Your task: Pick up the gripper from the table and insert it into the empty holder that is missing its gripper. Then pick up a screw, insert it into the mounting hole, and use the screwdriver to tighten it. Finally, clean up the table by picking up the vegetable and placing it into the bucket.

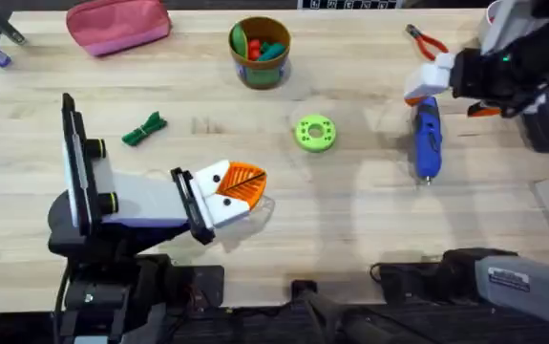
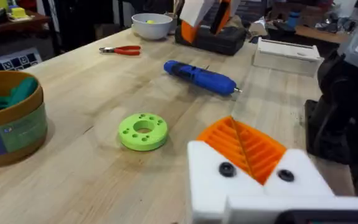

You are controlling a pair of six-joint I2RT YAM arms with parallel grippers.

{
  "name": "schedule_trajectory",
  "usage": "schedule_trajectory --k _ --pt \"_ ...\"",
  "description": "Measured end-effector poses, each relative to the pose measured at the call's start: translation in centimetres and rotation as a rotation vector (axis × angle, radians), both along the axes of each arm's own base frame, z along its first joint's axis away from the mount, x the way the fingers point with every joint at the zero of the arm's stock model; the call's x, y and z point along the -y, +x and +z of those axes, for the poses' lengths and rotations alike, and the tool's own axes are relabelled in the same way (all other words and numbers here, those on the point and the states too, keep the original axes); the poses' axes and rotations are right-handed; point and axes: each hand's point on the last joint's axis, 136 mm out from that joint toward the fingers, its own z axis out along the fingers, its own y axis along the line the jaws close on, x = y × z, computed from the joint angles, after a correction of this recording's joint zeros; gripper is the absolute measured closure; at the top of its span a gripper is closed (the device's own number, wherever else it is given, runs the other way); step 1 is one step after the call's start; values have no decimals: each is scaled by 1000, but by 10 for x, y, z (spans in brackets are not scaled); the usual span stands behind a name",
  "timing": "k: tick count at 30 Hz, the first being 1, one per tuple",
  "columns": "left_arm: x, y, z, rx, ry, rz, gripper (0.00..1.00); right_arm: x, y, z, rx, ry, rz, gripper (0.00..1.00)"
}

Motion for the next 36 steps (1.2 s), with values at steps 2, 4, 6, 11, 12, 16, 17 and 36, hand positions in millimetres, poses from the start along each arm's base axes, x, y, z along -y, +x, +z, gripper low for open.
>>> schedule_trajectory --k 2,4,6,11,12,16,17,36 --pt "0 0 0 0 0 0 985 1 7 -7 -9 -4 0 9" --pt "0 0 0 0 0 0 985 3 14 -12 -9 -15 1 7" --pt "0 0 0 0 0 0 985 4 21 -17 -10 -25 8 8" --pt "0 0 0 0 0 0 985 18 27 -31 -43 -36 -8 9" --pt "0 0 0 0 0 0 985 23 27 -34 -52 -38 -14 9" --pt "0 0 0 0 0 0 985 42 25 -47 -96 -39 -52 10" --pt "0 0 0 0 0 0 985 46 25 -49 -106 -39 -55 8" --pt "0 0 0 -3 -1 -3 985 52 25 -101 -168 -40 -13 8"
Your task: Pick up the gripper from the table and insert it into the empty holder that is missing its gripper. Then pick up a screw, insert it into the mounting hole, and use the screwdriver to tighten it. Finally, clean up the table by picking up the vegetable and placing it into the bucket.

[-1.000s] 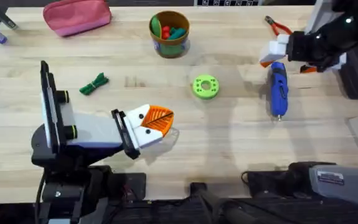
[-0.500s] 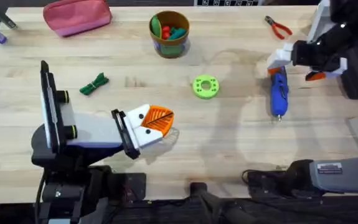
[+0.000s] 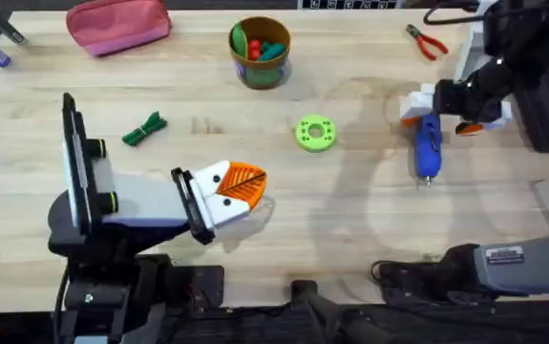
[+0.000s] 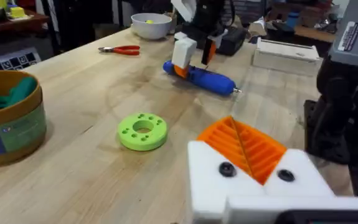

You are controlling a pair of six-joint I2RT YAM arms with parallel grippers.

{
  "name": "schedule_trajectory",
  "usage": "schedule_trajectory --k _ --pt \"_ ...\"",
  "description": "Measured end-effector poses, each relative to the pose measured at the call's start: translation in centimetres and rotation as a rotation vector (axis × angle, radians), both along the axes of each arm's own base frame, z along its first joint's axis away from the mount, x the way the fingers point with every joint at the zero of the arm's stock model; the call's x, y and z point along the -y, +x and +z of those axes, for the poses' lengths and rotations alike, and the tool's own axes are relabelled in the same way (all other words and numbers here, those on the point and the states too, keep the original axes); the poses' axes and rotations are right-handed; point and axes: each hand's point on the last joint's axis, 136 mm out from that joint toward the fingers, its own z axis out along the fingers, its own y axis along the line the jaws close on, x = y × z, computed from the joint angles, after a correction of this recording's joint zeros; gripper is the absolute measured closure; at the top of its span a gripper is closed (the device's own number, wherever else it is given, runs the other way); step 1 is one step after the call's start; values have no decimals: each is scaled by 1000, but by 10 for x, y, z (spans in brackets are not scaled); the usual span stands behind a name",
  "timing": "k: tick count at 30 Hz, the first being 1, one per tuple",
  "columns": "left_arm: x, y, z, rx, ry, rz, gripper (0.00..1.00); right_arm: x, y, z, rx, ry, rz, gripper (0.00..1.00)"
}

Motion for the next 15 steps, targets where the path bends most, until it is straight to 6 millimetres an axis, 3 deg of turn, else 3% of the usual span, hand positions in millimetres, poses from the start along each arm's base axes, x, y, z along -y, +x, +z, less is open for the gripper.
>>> schedule_trajectory --k 15 --pt "0 0 0 0 0 0 985 4 10 -2 33 -19 54 8"
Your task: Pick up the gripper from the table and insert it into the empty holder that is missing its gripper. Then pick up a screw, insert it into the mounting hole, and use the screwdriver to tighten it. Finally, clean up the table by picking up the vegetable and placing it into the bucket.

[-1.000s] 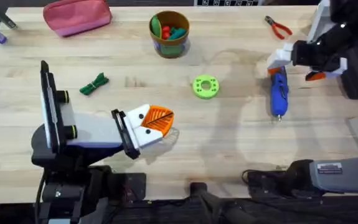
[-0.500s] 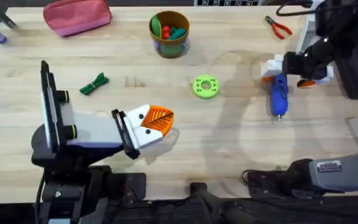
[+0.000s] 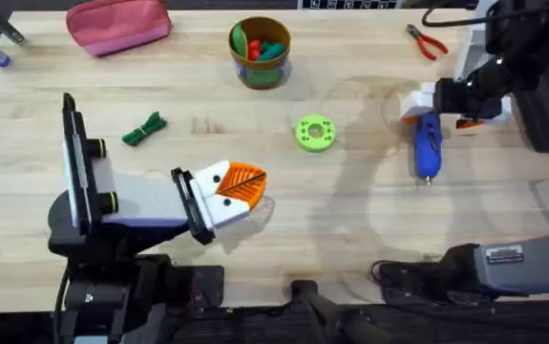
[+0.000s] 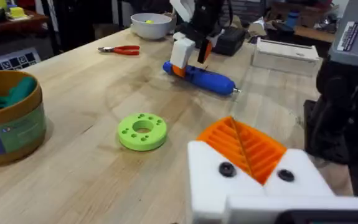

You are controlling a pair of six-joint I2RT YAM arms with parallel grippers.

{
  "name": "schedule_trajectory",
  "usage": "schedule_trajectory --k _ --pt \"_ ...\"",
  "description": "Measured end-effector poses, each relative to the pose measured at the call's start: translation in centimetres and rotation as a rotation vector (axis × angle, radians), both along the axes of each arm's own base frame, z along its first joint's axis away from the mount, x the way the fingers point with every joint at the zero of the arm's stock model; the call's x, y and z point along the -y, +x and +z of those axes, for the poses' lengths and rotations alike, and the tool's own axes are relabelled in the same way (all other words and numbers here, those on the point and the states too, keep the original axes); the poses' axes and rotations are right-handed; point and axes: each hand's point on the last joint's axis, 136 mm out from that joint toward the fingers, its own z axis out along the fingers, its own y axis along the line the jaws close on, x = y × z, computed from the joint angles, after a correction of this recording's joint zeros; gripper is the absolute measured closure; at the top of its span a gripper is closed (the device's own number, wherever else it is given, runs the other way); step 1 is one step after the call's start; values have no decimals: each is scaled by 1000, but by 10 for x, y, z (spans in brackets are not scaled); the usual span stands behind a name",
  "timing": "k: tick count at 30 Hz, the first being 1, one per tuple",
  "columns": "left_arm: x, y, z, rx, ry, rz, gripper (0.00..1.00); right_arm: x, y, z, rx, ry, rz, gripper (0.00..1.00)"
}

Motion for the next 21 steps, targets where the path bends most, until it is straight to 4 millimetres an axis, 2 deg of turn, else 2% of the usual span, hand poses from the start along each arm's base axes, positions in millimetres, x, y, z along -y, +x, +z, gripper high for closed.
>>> schedule_trajectory --k 9,15,18,21 --pt "0 0 0 0 0 0 985 0 1 -26 -62 4 34 8" --pt "0 0 0 0 0 0 985 0 2 -27 -62 4 42 43" --pt "0 0 0 0 0 0 985 0 2 -27 -62 4 48 152" --pt "0 0 0 0 0 0 985 0 2 -27 -61 0 56 380"
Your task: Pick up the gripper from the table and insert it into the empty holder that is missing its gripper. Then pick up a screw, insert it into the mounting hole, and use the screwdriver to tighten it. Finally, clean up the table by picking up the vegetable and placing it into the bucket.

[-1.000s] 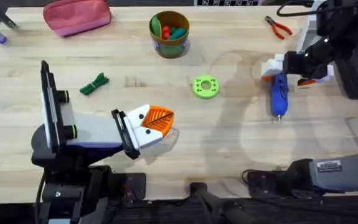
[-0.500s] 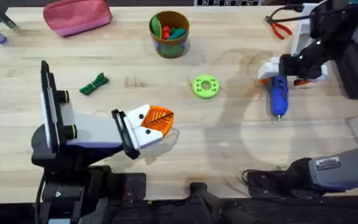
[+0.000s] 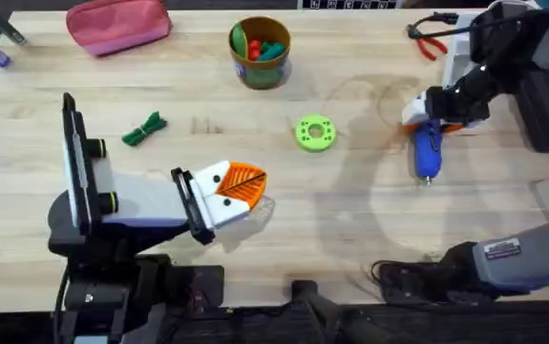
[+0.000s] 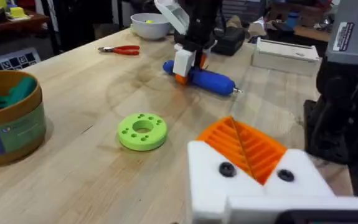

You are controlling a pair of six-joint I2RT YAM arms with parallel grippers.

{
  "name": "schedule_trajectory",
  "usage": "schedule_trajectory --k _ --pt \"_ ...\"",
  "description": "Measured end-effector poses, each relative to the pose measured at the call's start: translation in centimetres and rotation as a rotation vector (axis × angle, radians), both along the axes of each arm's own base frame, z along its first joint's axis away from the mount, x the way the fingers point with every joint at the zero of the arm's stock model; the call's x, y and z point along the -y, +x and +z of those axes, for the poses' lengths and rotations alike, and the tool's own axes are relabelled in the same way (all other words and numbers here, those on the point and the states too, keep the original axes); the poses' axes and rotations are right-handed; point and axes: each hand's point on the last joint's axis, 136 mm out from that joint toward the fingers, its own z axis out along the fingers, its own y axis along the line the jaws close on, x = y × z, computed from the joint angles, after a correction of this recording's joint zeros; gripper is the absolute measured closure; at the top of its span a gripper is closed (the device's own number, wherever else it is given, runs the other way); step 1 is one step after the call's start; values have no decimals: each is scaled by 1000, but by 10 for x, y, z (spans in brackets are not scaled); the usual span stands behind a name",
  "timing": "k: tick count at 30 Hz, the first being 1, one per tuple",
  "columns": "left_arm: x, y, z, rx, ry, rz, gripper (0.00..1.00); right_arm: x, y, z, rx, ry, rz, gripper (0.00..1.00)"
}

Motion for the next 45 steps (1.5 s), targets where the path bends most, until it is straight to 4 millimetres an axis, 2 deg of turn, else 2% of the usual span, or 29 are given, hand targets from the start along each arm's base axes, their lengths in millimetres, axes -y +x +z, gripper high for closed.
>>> schedule_trajectory --k 4,5,20,26,30,36,39,45 --pt "0 0 0 0 0 0 985 1 3 0 11 -4 8 901" --pt "0 0 0 0 0 0 985 1 3 0 10 -9 9 969" --pt "0 0 0 0 0 0 985 1 3 0 10 -5 9 991" --pt "0 0 0 0 0 0 985 0 -6 7 -23 2 9 994" --pt "0 0 0 0 0 0 985 -1 8 41 67 6 13 994" --pt "0 0 0 0 0 0 985 -14 35 124 324 35 51 994" --pt "0 0 0 0 0 0 985 -30 43 168 446 47 98 994" --pt "0 0 0 0 0 0 985 -74 50 236 649 75 225 994"
